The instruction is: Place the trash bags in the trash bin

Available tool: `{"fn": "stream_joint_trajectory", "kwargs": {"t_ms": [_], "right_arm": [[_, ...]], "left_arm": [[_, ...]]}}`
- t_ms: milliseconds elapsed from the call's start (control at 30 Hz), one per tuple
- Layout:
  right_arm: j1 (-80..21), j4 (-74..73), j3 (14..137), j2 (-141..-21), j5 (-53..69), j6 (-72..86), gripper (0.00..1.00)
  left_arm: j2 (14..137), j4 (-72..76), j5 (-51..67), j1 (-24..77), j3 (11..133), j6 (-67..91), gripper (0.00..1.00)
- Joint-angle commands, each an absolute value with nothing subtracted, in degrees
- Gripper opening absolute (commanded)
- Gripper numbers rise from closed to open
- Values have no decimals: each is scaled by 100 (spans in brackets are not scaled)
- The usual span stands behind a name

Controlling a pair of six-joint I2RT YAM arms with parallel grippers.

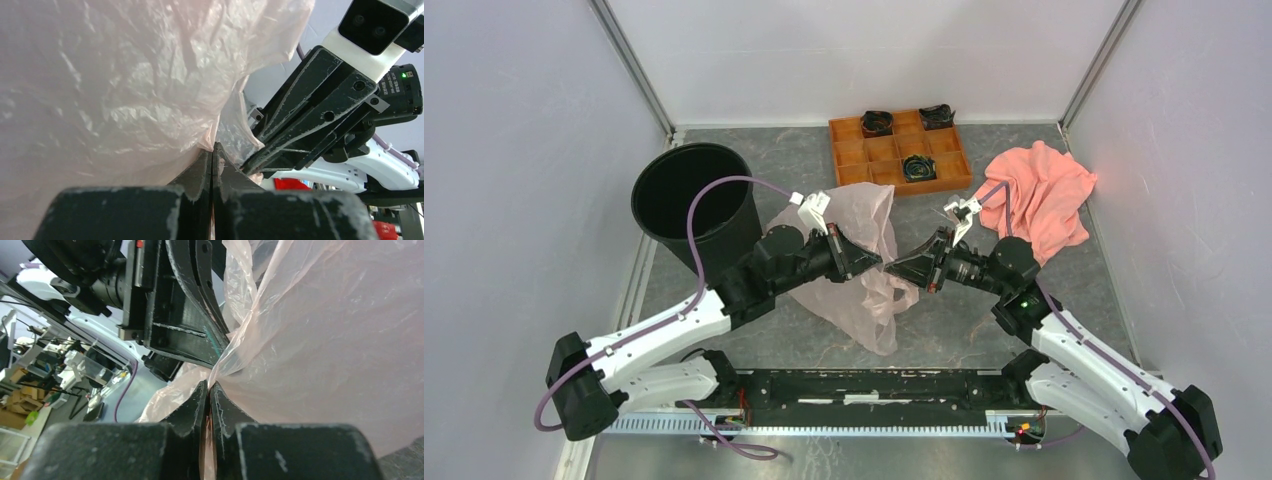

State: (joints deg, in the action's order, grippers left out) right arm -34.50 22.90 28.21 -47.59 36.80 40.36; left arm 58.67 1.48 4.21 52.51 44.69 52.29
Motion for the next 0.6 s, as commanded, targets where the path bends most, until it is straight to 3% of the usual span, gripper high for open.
{"fn": "stream_joint_trajectory", "kwargs": {"t_ms": [0,133,233,500,567], "right_arm": [[-3467,2651,2809,-4697,3435,4437,11],[-3479,2376,2801,-4652,3165,4380,15],[-3545,2018,2892,-4571,2948,4209,25],[-3975,660,3270,-4410,2111,2753,75],[-4216,450,3375,-4488,1951,2385,83]], "left_arm": [[5916,774,197,5255,4327,5479,2],[6108,1104,185,5248,4135,5712,2],[6225,1246,144,5256,4113,5818,2],[6393,1463,-105,5256,4085,6046,2],[6474,1512,-127,5267,4100,6098,2]]}}
